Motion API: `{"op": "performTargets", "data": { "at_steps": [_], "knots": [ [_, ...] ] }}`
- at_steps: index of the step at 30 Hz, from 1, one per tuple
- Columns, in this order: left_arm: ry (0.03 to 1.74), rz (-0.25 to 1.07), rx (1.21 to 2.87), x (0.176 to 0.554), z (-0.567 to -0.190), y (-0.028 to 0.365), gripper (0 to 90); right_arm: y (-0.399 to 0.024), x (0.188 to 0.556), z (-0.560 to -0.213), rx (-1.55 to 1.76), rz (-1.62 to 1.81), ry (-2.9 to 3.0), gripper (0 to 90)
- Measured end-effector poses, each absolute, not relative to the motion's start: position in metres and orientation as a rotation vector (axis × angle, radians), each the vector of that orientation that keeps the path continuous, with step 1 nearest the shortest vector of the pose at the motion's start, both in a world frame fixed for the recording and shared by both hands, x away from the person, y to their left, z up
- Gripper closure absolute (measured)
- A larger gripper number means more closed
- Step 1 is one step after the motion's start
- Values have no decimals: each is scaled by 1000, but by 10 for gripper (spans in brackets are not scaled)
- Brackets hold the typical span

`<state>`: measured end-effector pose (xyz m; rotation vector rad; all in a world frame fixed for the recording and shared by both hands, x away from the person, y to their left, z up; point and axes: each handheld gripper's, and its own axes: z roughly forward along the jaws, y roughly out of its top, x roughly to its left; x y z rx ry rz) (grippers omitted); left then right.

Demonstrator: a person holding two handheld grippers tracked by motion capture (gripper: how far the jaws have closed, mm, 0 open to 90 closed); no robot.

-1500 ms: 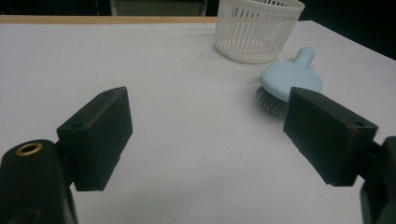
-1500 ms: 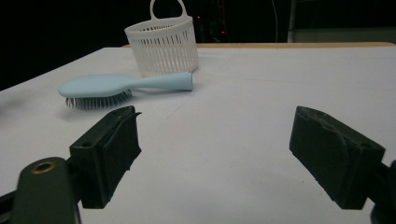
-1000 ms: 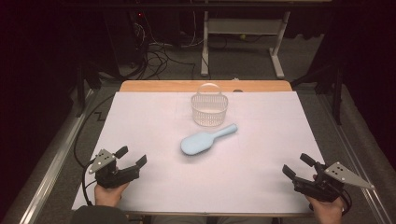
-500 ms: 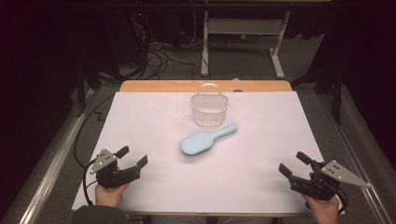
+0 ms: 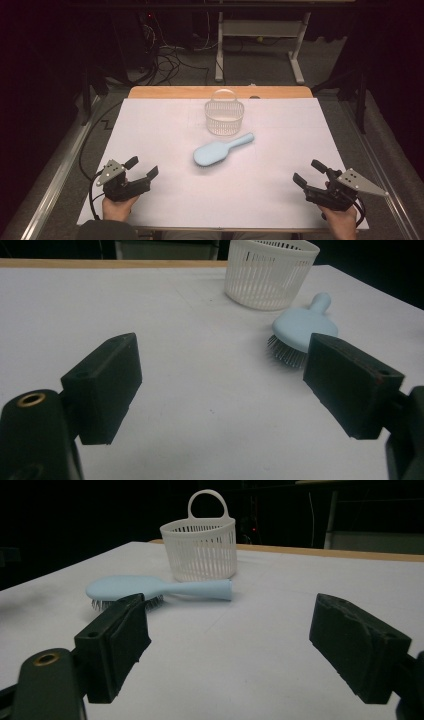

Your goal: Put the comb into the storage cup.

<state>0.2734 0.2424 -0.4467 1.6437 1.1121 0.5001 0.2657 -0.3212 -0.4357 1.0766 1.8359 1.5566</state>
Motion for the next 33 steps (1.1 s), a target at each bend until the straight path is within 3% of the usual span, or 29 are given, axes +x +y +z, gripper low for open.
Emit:
{"op": "performTargets", "data": {
  "at_steps": [33],
  "knots": [
    [1106, 495, 1648, 275, -448, 242, 149, -269, 308, -423, 1000, 1572, 1989, 179]
  ]
}}
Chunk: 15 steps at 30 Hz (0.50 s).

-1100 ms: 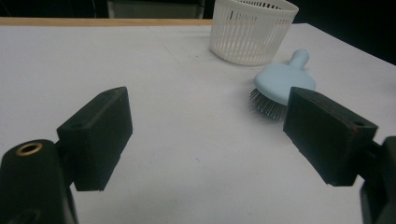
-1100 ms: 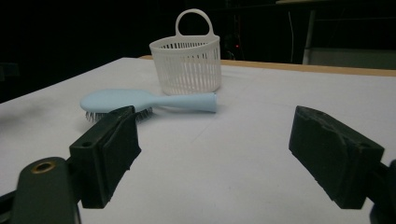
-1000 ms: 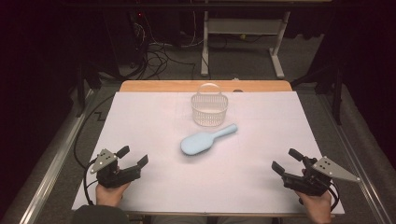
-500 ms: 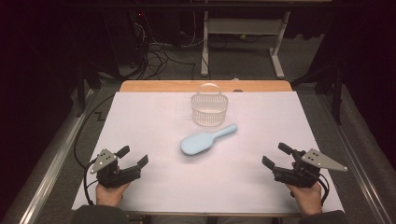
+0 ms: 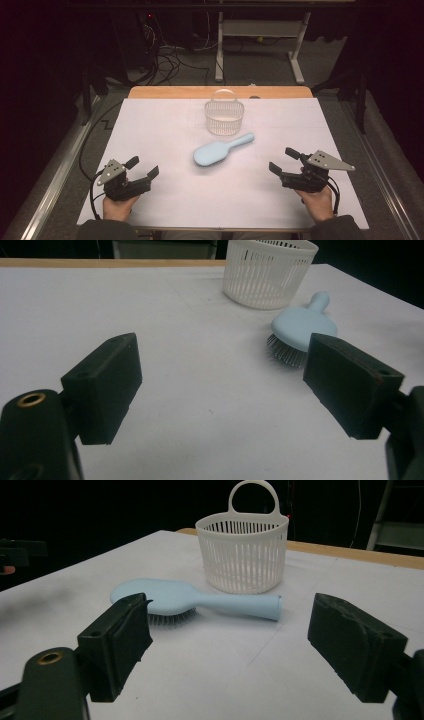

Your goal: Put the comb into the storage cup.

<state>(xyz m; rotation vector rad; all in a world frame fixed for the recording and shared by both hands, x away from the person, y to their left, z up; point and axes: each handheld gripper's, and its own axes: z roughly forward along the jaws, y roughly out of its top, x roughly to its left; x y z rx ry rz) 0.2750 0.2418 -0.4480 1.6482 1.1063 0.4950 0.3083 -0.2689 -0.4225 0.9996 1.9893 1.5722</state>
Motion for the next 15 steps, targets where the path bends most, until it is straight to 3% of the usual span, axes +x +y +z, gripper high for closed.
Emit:
{"op": "performTargets", "data": {
  "at_steps": [15],
  "knots": [
    [1104, 494, 1653, 275, -448, 241, 150, -254, 328, -417, 1023, 1527, 2061, 210]
  ]
}}
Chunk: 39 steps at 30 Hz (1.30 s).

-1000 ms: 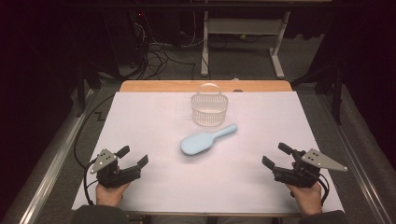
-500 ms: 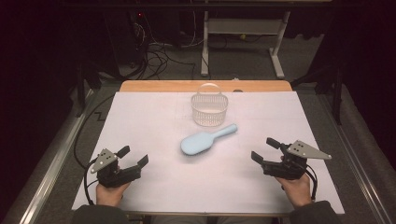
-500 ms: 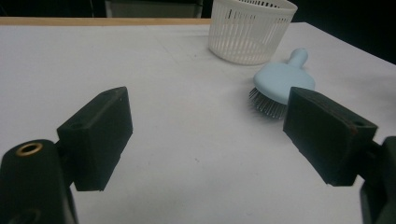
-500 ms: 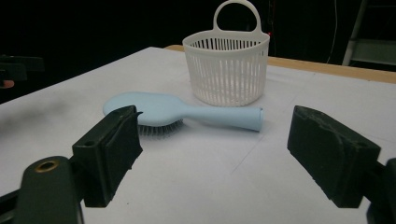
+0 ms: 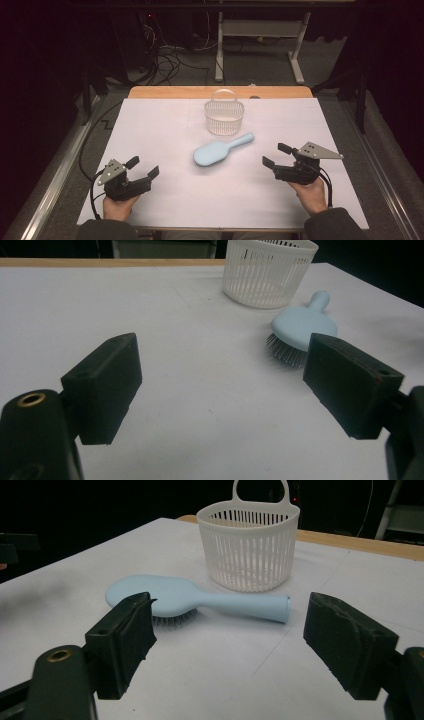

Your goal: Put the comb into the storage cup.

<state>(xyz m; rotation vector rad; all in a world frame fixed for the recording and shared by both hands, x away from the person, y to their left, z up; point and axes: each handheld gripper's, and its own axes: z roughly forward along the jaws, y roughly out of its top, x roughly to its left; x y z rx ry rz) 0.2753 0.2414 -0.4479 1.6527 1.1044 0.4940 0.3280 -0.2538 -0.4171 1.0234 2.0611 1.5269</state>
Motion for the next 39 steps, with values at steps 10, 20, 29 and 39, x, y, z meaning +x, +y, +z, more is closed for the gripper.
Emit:
{"op": "performTargets", "data": {
  "at_steps": [10, 20, 29, 39],
  "knots": [
    [1101, 492, 1652, 275, -448, 241, 150, -243, 339, -410, 1007, 1485, 2105, 236],
    [1096, 489, 1660, 275, -448, 240, 150, -231, 355, -402, 1032, 1402, 2232, 327],
    [1090, 488, 1665, 275, -448, 240, 151, -222, 371, -396, 1081, 1337, 2313, 432],
    [1090, 488, 1665, 276, -448, 240, 150, -209, 386, -396, 1112, 1245, 2421, 566]
  ]
}}
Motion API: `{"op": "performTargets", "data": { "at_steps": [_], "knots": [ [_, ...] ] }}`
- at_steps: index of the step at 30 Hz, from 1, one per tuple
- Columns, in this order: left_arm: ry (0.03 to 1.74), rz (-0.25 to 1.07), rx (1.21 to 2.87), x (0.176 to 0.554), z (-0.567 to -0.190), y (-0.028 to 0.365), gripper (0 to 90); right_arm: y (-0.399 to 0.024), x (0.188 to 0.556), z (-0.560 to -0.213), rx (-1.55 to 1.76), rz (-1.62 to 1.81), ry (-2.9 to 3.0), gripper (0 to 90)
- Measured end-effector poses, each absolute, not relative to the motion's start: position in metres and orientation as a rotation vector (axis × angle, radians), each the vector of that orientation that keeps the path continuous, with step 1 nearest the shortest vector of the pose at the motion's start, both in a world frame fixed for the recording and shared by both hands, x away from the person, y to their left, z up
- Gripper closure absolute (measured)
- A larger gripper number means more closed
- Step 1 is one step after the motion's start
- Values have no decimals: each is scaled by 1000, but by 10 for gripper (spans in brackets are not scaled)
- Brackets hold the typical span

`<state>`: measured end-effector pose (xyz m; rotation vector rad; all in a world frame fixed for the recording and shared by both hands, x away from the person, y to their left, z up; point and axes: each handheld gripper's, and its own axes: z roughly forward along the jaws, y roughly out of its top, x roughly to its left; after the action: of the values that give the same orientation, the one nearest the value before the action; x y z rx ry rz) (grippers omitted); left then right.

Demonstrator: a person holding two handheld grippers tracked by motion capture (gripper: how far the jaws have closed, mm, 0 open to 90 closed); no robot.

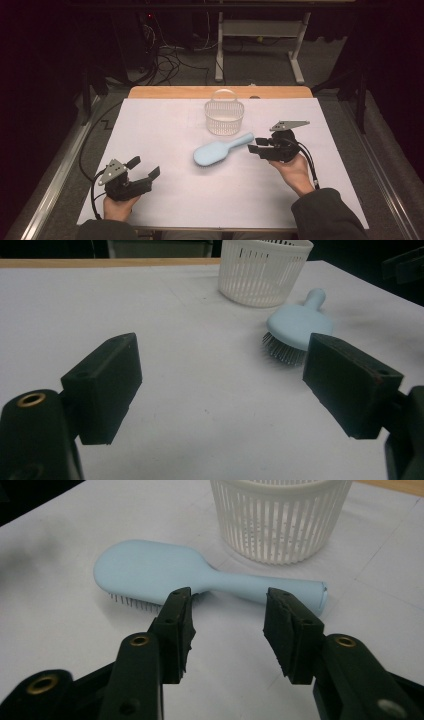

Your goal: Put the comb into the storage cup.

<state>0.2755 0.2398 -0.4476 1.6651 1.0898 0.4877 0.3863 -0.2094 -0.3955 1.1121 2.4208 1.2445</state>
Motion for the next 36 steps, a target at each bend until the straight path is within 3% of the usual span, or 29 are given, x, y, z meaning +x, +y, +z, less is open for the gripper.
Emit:
{"op": "performTargets", "data": {
  "at_steps": [24, 36],
  "knots": [
    [1087, 489, 1668, 276, -448, 240, 150, -184, 430, -389, 1141, 963, 2545, 892],
    [1087, 484, 1673, 276, -448, 240, 151, -165, 455, -392, 1173, 811, 2576, 900]
  ]
}}
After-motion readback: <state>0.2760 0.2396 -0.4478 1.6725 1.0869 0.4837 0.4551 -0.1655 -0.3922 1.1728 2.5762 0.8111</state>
